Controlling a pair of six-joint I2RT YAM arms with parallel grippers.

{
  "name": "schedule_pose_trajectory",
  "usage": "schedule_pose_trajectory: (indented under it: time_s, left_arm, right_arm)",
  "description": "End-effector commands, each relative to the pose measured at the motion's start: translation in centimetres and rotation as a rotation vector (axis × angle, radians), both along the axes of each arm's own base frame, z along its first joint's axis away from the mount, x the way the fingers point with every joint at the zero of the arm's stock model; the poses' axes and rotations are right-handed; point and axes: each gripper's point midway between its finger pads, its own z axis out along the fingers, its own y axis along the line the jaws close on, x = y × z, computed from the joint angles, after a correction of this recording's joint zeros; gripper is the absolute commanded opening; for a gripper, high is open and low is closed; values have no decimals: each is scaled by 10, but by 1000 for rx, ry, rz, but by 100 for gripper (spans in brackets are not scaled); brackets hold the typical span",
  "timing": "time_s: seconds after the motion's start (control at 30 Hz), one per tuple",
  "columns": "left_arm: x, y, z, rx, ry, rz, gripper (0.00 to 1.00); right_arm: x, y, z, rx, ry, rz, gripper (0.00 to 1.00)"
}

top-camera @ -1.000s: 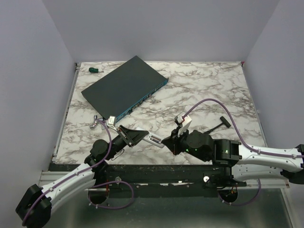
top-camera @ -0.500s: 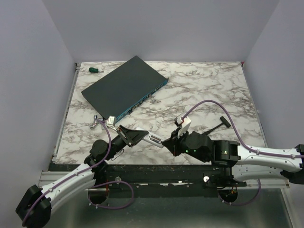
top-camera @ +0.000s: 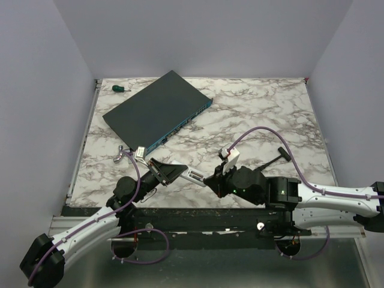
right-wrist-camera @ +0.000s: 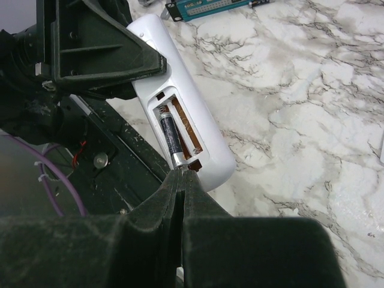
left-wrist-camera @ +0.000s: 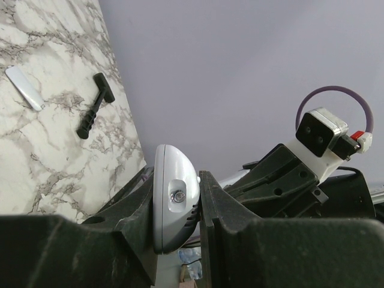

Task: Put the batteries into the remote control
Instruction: Load the battery into the remote control.

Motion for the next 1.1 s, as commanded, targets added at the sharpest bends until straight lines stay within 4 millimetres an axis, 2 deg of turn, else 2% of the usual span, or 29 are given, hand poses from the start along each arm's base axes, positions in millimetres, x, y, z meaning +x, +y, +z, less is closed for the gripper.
schedule_pose_trajectory:
  time_s: [0.0,1.07]
  left_arm:
    - [0,2,14,-41,-26,13,0]
    - [-1,2,12,-39,-22,6,0]
  right_arm:
    - [3,4,1,11,-8,-5,2]
    - [7,14,4,-5,-36,6,2]
